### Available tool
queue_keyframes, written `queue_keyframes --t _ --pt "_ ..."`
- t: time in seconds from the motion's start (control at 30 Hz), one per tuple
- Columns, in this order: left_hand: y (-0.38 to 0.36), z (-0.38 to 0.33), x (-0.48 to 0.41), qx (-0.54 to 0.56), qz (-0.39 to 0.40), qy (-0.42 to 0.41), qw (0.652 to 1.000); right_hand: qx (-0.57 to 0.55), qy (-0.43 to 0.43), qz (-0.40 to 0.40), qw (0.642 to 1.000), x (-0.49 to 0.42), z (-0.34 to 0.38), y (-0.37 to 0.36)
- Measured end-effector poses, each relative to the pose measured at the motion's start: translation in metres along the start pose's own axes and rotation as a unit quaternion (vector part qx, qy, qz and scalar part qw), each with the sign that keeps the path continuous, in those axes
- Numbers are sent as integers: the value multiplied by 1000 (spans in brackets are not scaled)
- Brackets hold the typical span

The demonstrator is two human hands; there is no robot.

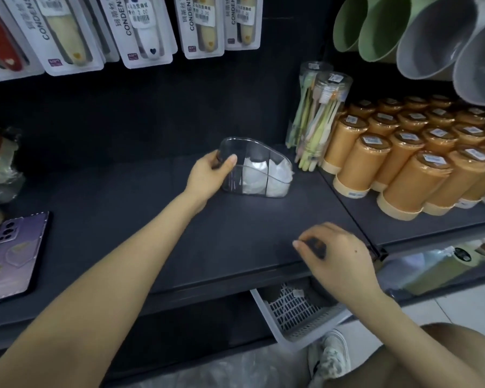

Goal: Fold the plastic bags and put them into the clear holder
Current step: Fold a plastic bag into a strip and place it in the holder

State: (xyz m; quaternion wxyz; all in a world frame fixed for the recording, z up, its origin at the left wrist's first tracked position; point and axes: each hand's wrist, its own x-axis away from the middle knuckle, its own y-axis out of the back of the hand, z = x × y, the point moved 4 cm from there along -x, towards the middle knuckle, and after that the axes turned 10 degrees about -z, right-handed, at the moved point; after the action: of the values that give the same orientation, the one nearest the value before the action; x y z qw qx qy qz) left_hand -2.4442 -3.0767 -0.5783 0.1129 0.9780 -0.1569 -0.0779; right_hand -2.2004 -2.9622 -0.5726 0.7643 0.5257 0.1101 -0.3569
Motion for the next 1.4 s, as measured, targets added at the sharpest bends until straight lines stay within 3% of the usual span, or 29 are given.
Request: queue_keyframes --t 0.13,0.27,0.4,0.6,0.7,0.87,1.07,1.2,1.27,1.4 --pt "0 1 -2 2 7 79 997 -20 -23 103 994 50 3 -13" --pt "31 13 38 -123 -7 16 992 -41 -62 276 958 95 13 -42" --pt "77 35 106 -337 42 -106 935 7 -66 445 893 151 7 -96" --pt "135 68 179 -485 9 -178 856 69 -136 606 781 235 -32 -179" --pt "135 72 188 -511 -28 -223 830 76 -186 611 765 266 -47 -200" --pt "133 74 184 -506 -64 -255 822 101 -250 609 746 322 -61 -218" --pt "133 74 182 -510 -64 -249 821 73 -254 542 797 321 -50 -221" --pt "134 73 182 -504 -61 -240 827 37 -141 541 828 264 -13 -200" --pt "135 72 182 -483 -53 -225 845 -6 -120 499 858 230 9 -177" --pt "141 48 200 -300 -87 -188 931 -158 -154 416 882 151 58 -108"
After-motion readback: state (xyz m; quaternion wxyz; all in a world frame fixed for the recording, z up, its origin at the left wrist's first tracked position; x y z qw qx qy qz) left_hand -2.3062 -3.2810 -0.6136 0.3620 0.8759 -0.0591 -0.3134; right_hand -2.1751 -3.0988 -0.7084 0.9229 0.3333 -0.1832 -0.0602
